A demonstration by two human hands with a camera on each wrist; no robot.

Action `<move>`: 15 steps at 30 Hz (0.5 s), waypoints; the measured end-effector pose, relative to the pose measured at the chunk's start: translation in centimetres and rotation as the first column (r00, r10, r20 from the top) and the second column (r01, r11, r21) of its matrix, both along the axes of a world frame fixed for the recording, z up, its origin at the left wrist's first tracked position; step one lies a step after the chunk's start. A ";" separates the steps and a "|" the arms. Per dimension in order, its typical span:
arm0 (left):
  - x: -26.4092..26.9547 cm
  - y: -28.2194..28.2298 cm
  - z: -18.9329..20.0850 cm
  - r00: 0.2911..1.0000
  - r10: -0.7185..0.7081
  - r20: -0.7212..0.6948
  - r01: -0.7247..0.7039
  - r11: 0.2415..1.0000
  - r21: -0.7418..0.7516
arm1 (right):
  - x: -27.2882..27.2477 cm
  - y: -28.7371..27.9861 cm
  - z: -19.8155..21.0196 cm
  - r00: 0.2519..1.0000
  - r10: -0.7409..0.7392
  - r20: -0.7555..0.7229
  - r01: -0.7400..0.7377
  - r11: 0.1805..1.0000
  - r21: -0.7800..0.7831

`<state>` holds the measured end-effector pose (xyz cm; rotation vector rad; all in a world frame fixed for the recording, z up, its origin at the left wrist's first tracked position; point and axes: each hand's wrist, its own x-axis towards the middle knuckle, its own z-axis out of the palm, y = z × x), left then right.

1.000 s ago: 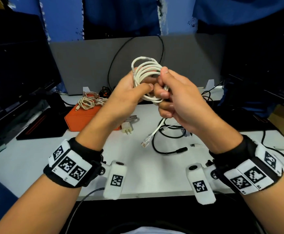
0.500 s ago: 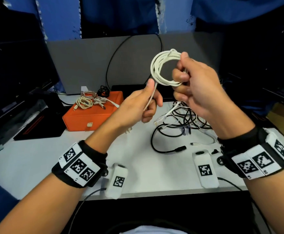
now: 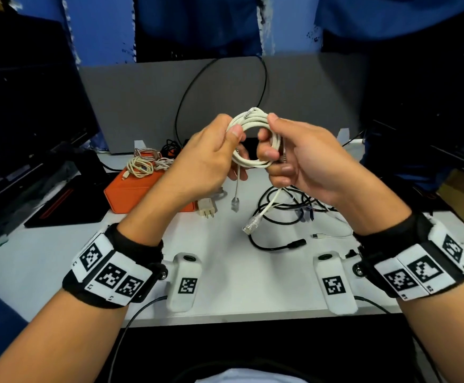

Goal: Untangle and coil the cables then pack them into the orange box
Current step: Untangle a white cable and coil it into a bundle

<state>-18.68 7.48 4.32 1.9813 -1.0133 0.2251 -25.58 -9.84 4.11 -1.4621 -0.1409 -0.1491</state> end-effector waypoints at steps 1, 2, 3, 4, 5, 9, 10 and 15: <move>0.0 0.1 0.1 0.999 0.031 0.044 -0.032 0.999 0.025 | 0.1 -0.1 -0.1 1.000 0.017 0.007 -0.017 1.000 0.018; 0.2 0.2 0.2 0.996 0.053 0.073 -0.056 0.998 0.035 | 0.2 -0.2 -0.1 0.999 0.022 0.024 -0.023 0.999 0.030; 0.3 0.3 0.4 0.994 0.069 0.086 -0.072 0.997 0.034 | 0.3 -0.4 -0.1 0.999 0.012 0.049 -0.013 1.000 0.024; 0.4 0.5 0.5 0.992 0.083 0.093 -0.085 0.996 0.027 | 0.3 -0.6 -0.1 0.997 -0.007 0.082 0.008 1.000 -0.011; 0.5 0.7 0.7 0.991 0.093 0.096 -0.095 0.995 0.020 | 0.3 -0.9 0.0 0.993 -0.018 0.118 0.028 0.996 -0.080; 0.3 0.9 0.8 0.987 0.107 0.121 -0.108 0.994 0.002 | 0.3 -1.8 -0.2 0.980 -0.006 0.198 0.091 0.902 -0.422; 0.3 0.9 0.9 0.984 0.114 0.134 -0.114 0.993 -0.008 | 0.5 -2.1 -0.2 0.976 -0.025 0.216 0.135 0.848 -0.513; 0.3 0.8 0.8 0.976 0.128 0.179 -0.126 0.992 -0.019 | 0.9 -3.0 -0.5 0.981 -0.107 0.164 0.194 0.652 -0.733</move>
